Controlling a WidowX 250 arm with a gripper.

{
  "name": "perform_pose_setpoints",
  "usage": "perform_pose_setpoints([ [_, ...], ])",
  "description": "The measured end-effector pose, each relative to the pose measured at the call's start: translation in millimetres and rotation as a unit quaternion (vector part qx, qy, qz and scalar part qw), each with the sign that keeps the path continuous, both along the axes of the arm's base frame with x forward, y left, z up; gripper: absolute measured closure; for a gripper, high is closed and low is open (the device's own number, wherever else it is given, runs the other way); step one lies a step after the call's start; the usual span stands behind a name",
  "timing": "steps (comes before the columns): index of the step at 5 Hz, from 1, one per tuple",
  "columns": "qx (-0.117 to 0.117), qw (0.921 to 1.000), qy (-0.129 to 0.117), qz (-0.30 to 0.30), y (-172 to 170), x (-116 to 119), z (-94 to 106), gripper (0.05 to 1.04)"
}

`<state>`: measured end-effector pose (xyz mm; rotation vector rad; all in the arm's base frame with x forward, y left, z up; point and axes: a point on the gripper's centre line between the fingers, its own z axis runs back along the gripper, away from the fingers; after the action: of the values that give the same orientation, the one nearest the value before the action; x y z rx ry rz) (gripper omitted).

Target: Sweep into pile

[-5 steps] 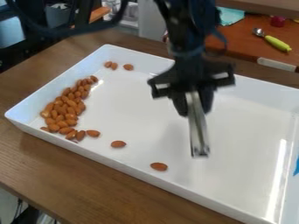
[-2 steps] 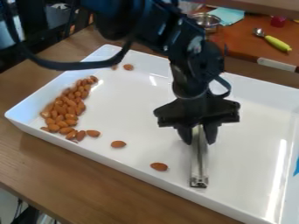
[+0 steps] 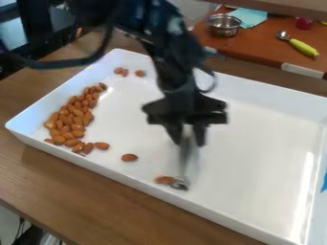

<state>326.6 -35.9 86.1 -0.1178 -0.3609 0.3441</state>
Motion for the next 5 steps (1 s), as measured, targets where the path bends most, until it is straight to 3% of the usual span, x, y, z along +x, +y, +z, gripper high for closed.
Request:
perform_pose_setpoints([
  [3, 0.029, 0.9975, -0.043, -0.049, 70.9, -4.0, -5.6, 0.708],
  [4, 0.043, 0.9962, -0.045, -0.062, 91.7, -8.7, -6.2, 0.708],
  [5, 0.04, 0.9963, -0.039, -0.065, 110.0, -12.7, -6.9, 0.708],
])
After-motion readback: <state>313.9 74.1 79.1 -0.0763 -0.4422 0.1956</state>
